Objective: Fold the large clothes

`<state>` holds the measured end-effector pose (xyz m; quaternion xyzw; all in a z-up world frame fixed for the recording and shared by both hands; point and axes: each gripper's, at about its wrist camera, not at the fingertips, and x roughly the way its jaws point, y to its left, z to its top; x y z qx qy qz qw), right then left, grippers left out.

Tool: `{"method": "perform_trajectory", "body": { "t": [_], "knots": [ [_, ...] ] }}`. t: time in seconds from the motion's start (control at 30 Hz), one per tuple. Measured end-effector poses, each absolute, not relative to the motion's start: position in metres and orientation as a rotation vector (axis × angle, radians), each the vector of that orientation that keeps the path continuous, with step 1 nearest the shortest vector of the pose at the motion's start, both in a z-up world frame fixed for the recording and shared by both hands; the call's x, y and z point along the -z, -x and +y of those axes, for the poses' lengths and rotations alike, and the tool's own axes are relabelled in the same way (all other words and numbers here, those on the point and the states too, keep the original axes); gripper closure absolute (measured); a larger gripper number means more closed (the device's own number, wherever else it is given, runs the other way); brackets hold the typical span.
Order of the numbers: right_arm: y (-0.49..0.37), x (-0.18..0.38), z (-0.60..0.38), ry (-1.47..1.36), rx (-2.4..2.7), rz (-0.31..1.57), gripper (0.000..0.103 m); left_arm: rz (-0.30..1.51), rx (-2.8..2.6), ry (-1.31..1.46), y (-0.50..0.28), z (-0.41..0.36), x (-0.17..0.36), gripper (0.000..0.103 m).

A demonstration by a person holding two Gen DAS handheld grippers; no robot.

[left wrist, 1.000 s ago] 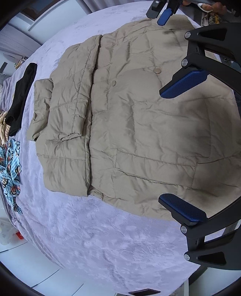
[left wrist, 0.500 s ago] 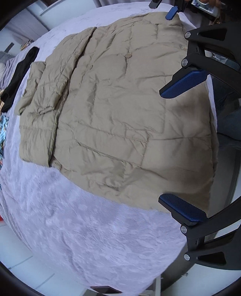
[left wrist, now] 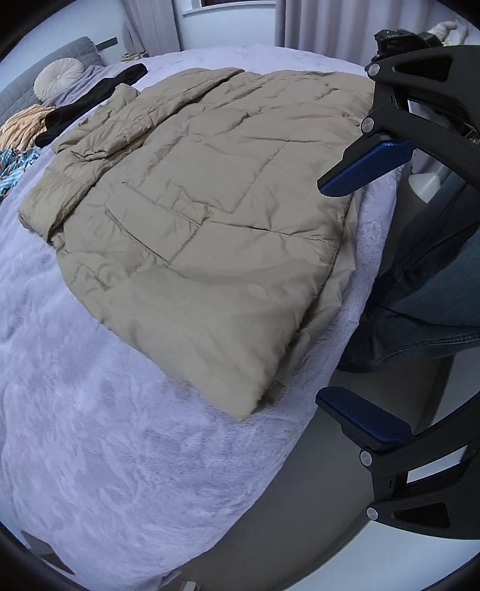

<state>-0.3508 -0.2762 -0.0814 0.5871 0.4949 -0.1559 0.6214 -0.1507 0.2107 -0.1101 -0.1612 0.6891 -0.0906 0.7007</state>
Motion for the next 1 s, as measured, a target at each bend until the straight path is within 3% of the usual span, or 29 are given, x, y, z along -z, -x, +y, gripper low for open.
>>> {"method": "perform_trajectory", "body": {
  "t": [0.2,0.43,0.5,0.6,0.67,0.7,0.77,0.83,1.0],
  "knots": [
    [0.369,0.102,-0.271,-1.435,0.398,1.129,0.016,1.558,0.263,0.472,0.149,0.203,0.129,0.000],
    [0.360,0.111,-0.271,-1.543,0.378,0.980,0.016,1.490,0.327,0.529,0.120,0.185,0.123,0.001],
    [0.353,0.113,-0.272,-1.547,0.381,0.976,0.016,1.493,0.335,0.539,0.114,0.183,0.124,0.009],
    [0.345,0.119,-0.272,-1.570,0.396,0.980,0.016,1.506,0.340,0.541,0.107,0.182,0.126,0.036],
    [0.345,0.122,-0.274,-1.592,0.408,0.970,0.016,1.515,0.352,0.509,0.104,0.181,0.127,0.081],
    [0.345,0.123,-0.274,-1.608,0.414,0.961,0.017,1.512,0.348,0.484,0.103,0.183,0.125,0.088],
    [0.348,0.127,-0.276,-1.641,0.414,0.947,0.034,1.485,0.371,0.475,0.101,0.188,0.116,0.092],
    [0.347,0.128,-0.277,-1.649,0.412,0.954,0.091,1.450,0.399,0.473,0.099,0.192,0.102,0.092],
    [0.335,0.104,-0.279,-1.556,0.399,0.924,0.094,1.353,0.484,0.457,0.080,0.194,0.060,0.092]
  ]
}}
